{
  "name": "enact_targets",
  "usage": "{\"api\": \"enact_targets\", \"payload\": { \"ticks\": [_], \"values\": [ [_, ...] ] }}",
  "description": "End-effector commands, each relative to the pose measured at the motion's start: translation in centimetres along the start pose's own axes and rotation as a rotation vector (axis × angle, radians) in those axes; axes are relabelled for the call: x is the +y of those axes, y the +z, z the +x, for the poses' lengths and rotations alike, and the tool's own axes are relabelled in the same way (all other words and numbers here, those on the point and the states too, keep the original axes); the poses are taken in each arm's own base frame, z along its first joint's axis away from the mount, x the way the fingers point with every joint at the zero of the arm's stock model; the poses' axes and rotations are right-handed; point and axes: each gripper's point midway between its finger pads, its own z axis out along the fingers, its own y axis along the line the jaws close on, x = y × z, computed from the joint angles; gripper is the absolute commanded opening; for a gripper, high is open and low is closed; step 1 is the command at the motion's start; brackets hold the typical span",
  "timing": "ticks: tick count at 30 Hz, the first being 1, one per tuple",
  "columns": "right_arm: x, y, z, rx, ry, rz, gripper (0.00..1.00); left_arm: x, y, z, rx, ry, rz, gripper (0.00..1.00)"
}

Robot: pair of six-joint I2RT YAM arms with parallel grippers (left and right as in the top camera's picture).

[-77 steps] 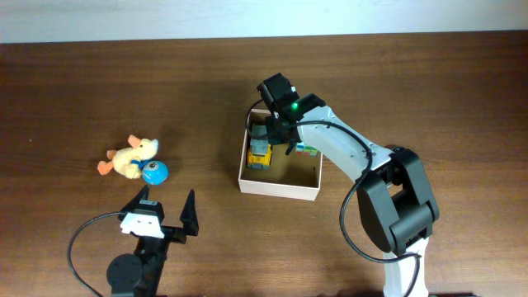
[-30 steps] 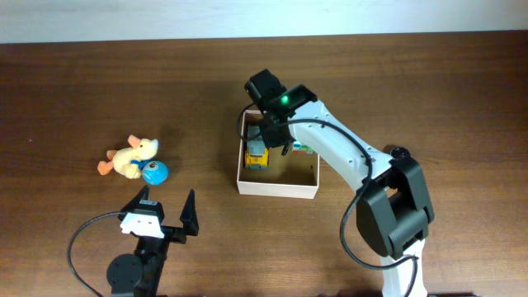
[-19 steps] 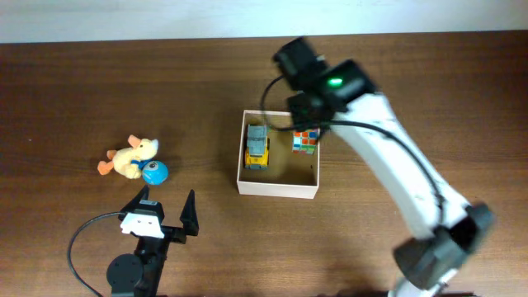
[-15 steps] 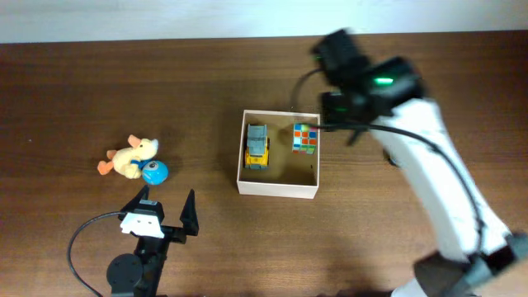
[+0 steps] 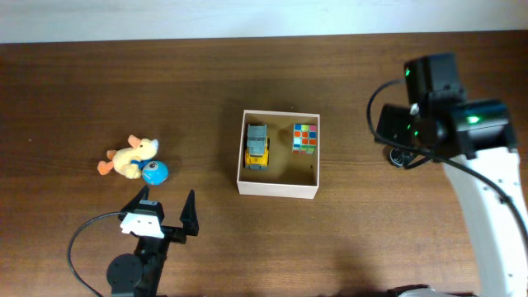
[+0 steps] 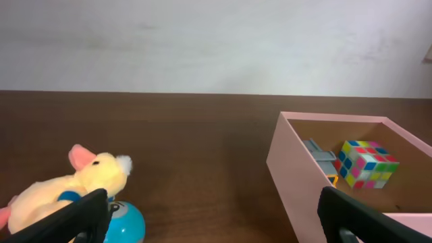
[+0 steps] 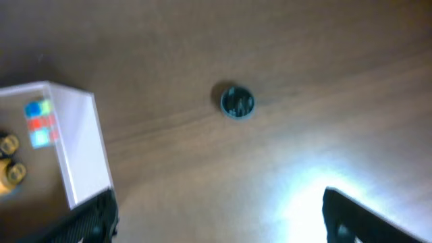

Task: Pack container
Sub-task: 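Move the right gripper right over the black spinner, then lower the right gripper and close it on the black spinner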

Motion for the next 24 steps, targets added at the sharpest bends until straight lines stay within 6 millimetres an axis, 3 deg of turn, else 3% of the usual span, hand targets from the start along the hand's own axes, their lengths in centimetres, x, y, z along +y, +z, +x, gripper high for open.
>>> {"api": "enact_targets", "payload": {
  "ticks": [1, 7, 11, 14, 19, 24],
  "values": [
    [-0.7, 4.1, 3.3, 0.094, 0.063, -0.041, 0.91, -0.3, 0.0, 0.1, -0.004, 0.021, 0.016, 0.99],
    [-3.5, 10.0, 6.1, 0.161, 0.152, -0.044, 0.91, -0.3, 0.0, 0.1, -0.004, 0.021, 0.016, 0.99],
    [-4.0, 11.4, 5.9, 0.144, 0.175, -0.090, 0.91, -0.3, 0.0, 0.1, -0.004, 0.021, 0.016, 0.99],
    [-4.4, 11.9, 4.8, 0.096, 0.179, -0.100, 0.96, -0.3, 0.0, 0.1, -0.004, 0.021, 0.016, 0.99],
    [-4.0, 12.8, 3.7, 0.061, 0.145, -0.115, 0.98, -0.3, 0.0, 0.1, -0.004, 0.021, 0.016, 0.99],
    [-3.6, 15.7, 3.6, 0.092, 0.115, -0.111, 0.97, -0.3, 0.0, 0.1, -0.004, 0.021, 0.016, 0.99]
  ]
}}
